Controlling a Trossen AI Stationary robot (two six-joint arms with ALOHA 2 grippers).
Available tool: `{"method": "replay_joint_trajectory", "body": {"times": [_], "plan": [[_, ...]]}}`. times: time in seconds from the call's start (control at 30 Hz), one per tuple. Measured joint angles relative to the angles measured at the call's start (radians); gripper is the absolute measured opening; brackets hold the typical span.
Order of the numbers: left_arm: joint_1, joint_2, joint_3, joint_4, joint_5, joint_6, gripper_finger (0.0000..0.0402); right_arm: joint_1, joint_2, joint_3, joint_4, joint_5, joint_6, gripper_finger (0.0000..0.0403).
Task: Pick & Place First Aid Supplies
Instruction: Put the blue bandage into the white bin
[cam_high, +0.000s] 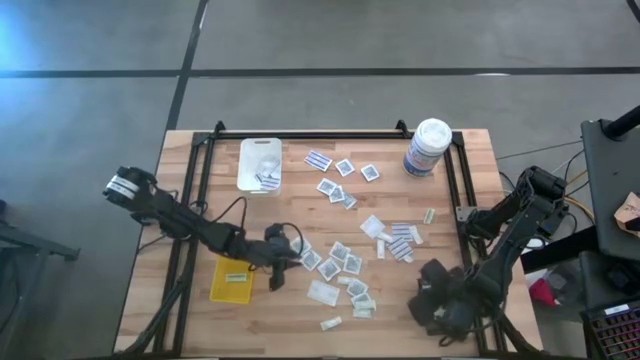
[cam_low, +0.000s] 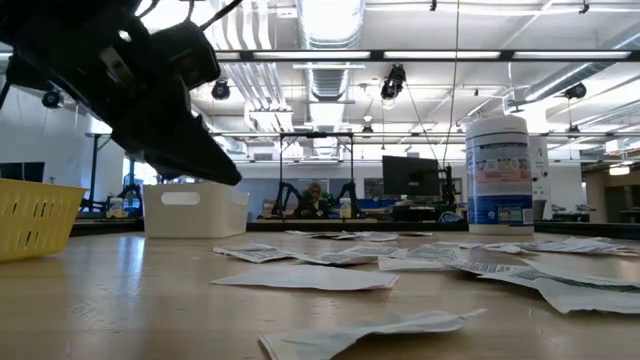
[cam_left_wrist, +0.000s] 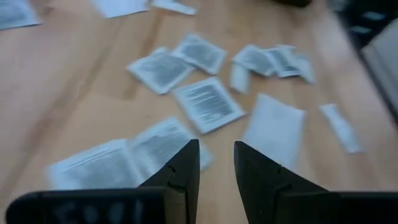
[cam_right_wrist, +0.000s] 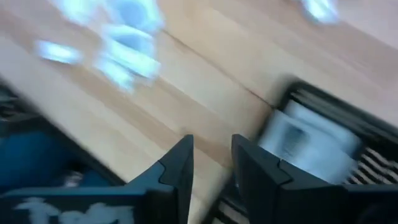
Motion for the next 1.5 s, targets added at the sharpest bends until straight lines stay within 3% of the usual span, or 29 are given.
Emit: {"method": "replay_joint_trajectory", "body": {"times": [0.13, 0.4, 0.67, 0.87, 1.13, 1.5], "plan": [[-0.026, 0.039, 0.0, 0.081, 0.025, 0.003, 0.0094, -0.008, 0.001, -0.014, 0.086, 0.179, -0.099, 0.0094], [-0.06, 0.129, 0.006, 0.194, 0.037, -0.003, 0.0091, -0.075, 0.002, -0.052, 0.263, 0.34, -0.311, 0.0076], [-0.06, 0.227, 0.058, 0.291, 0.092, 0.021, 0.0048, -0.164, 0.002, -0.164, 0.696, 0.347, -0.647, 0.0068], [-0.06, 0.268, 0.091, 0.292, 0.12, 0.016, 0.0007, -0.201, 0.002, -0.228, 0.903, 0.347, -0.749, 0.0067], [-0.069, 0.339, 0.1, 0.291, 0.12, -0.025, 0.0001, -0.214, 0.026, -0.256, 1.003, 0.345, -0.782, 0.0064], [-0.084, 0.374, 0.103, 0.308, 0.1, -0.044, 0.0001, -0.256, 0.181, -0.134, 0.994, 0.327, -0.836, 0.0054]]}}
